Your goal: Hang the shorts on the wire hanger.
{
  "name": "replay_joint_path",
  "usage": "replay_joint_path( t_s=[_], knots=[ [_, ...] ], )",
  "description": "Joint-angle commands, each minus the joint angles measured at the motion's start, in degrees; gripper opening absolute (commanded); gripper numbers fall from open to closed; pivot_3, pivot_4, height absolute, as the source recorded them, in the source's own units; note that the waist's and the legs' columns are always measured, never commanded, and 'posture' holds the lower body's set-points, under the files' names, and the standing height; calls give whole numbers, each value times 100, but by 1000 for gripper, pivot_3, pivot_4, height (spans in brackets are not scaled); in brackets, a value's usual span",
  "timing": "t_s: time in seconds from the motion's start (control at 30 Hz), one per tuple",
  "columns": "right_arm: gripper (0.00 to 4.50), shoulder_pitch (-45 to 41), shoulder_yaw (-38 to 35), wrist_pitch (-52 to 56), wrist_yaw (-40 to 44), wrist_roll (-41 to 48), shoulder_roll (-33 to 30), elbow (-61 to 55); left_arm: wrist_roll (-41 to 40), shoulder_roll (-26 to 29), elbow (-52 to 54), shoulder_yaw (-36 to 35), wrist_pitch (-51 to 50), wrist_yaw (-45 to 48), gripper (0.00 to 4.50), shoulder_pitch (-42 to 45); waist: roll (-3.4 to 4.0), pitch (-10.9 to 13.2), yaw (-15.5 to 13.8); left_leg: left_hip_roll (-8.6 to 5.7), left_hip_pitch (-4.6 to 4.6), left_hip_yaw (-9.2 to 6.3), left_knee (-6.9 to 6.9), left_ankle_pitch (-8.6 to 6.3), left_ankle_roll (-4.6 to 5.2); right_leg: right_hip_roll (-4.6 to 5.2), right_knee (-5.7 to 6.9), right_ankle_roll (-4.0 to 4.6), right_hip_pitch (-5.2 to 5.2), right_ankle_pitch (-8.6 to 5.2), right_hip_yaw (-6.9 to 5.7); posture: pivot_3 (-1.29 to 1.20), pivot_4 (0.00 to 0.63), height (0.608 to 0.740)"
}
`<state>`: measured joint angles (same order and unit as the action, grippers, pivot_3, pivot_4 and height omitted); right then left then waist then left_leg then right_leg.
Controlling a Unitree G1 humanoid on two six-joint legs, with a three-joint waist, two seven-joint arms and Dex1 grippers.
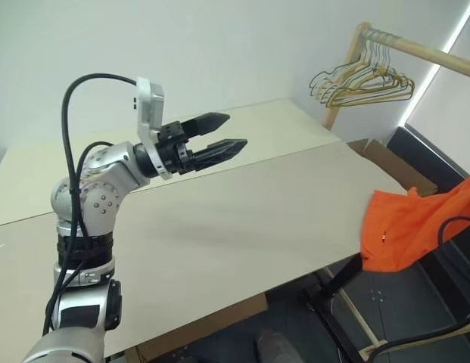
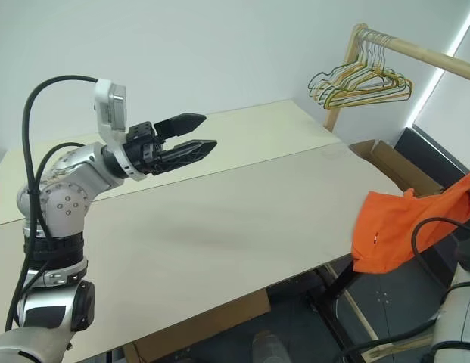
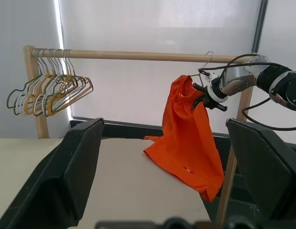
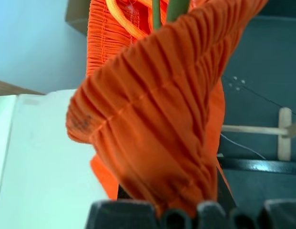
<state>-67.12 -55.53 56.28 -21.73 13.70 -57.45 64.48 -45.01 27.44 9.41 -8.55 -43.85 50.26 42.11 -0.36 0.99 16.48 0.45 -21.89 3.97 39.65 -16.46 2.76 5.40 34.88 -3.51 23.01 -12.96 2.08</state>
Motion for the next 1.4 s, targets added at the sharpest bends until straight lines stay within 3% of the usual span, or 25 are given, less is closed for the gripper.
replay_joint_path(
  t_s=[0.03,0.37,0.63,0.73,0.83,1.03,1.13,1.4],
  knots=[
    [869,-144,230,-92,-77,201,-130,-139,-15,72,147,-18,157,-3,4500,130,2,1,8,0,2,2,0,-1,1,0,1,-2,0,0,4,-287,0,740],
    [4434,-55,814,19,-169,342,63,-856,-7,109,150,-14,166,6,4500,127,4,2,3,2,3,6,0,-3,4,1,-1,-9,-1,0,11,-286,0,740],
    [4476,900,2601,-261,-340,-546,949,-4258,40,205,83,-50,200,26,4500,156,21,-7,3,18,3,11,5,-2,4,-2,17,-14,7,2,21,-281,0,740],
    [4476,1500,3457,-1226,-79,-1000,1242,-5700,164,205,139,-93,362,-113,4500,58,25,-10,-5,19,0,10,8,-1,1,0,26,-20,6,6,22,-266,0,740],
    [4476,1918,3947,-2152,874,-882,1440,-6529,408,194,250,-122,800,-144,4500,-213,32,-14,3,18,4,12,9,-1,2,1,26,-23,6,8,27,-253,0,740],
    [4476,2937,4486,-3620,3359,-252,1555,-7150,674,772,341,0,869,176,4500,-675,27,-15,-66,19,3,1,11,-6,10,-6,21,-26,-6,10,27,-203,0,740],
    [4476,3188,4766,-3671,4621,182,1503,-7060,834,1127,404,21,893,287,4500,-955,27,-13,-164,13,4,2,14,-12,20,0,15,-31,-10,13,31,-179,0,740],
    [4476,3047,5431,-3800,7013,695,1600,-6379,1215,1867,984,-210,1031,315,4500,-2180,24,-11,-511,20,12,3,14,-14,23,-6,20,-30,-9,13,29,-50,0,740]
  ],
)
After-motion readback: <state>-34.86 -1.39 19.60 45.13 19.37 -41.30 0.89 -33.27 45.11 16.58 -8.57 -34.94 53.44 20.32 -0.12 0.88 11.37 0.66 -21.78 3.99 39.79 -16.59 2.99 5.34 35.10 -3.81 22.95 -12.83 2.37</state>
